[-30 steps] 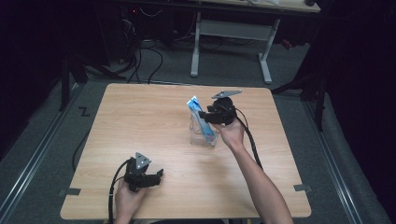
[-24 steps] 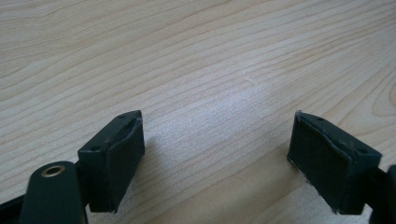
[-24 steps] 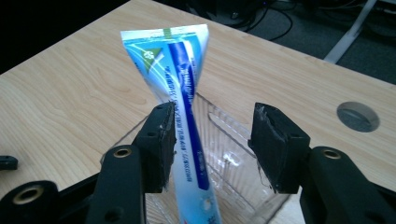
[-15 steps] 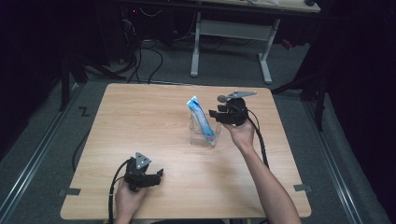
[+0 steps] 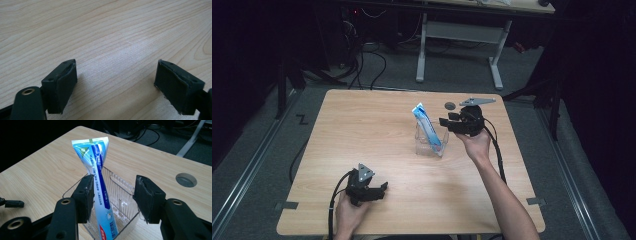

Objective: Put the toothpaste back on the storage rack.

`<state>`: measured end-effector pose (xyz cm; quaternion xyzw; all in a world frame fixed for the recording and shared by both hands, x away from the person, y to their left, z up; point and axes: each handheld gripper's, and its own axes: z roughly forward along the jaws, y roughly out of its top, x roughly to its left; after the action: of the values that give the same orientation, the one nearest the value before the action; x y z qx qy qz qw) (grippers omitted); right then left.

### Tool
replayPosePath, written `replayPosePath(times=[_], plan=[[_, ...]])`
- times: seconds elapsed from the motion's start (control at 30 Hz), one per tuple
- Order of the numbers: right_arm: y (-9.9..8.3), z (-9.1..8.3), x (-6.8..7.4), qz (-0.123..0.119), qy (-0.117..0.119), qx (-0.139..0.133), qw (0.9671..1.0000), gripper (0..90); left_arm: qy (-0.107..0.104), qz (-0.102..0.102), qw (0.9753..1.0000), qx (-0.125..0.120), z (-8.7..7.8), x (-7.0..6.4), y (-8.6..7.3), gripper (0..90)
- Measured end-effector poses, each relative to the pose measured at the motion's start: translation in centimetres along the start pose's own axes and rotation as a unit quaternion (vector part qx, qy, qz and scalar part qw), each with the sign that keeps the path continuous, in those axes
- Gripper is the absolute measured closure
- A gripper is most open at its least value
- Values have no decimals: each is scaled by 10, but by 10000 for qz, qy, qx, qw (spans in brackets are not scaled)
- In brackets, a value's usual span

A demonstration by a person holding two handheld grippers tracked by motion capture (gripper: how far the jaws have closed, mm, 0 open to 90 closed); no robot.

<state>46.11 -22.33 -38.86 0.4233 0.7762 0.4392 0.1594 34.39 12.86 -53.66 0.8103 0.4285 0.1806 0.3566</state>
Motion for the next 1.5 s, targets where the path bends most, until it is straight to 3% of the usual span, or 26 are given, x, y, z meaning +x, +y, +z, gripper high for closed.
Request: replayPosePath(times=[0.73,0.97,1.17,1.5], plan=[[-5,-33,-8,-96,-260,-42,9996,494,-7,11,10000,5,0,0,0,170],[-6,-46,-9,-99,-308,-99,9994,495,15,-27,10000,25,0,1,0,154],[-13,-58,-11,-101,-459,-306,9984,518,15,-45,10000,26,0,0,0,154],[-17,-70,-12,-110,-523,-299,9981,509,32,-56,10000,29,0,1,0,154]])
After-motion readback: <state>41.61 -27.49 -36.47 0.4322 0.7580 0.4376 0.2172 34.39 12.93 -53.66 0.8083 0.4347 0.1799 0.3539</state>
